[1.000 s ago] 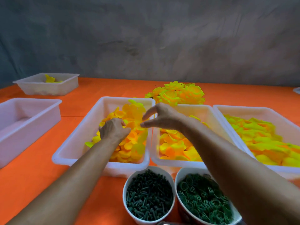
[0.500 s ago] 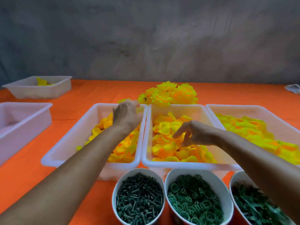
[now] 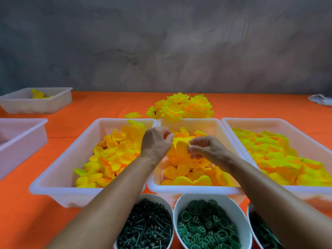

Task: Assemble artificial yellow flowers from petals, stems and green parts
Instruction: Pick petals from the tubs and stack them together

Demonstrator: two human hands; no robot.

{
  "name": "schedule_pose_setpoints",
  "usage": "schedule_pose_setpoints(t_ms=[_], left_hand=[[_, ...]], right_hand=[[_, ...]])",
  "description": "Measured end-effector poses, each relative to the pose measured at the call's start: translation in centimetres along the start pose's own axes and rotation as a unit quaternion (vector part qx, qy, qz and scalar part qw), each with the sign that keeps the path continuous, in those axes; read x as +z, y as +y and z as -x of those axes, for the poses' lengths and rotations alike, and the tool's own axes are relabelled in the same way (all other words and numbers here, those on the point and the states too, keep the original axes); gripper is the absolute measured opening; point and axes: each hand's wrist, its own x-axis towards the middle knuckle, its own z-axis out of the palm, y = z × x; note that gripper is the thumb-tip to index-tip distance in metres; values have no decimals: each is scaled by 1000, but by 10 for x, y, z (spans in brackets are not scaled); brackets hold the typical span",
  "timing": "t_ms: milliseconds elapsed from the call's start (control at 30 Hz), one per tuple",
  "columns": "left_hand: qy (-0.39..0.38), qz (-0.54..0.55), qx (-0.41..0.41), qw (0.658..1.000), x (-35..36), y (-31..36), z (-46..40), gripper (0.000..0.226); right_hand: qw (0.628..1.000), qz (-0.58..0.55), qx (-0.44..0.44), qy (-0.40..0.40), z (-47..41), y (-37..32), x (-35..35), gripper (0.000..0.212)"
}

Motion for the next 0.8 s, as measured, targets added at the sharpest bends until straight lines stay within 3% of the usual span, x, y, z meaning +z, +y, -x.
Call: schedule_pose_setpoints(t_ms=[200, 367, 433, 533, 700, 800], left_hand=[[15, 76, -20, 997, -4, 0, 1, 37], [-47, 167, 2, 985, -8, 4, 4, 57], [-70, 206, -6, 976, -7, 5, 4, 46], [-94, 253, -17, 963, -4, 0, 1, 11], [-90, 266, -22, 959, -3, -4, 1, 21], [-83, 273, -18, 958, -2, -5, 0, 18]], right_hand=[[995, -61, 3, 75, -4, 0, -2, 27], [987, -124, 11, 104, -6, 1, -4, 28], [985, -128, 12, 116, -5, 0, -4, 28], [985, -134, 33, 107, -4, -3, -4, 24], [987, -145, 65, 8, -1, -5, -3, 10], [989, -137, 55, 25, -1, -5, -3, 11]])
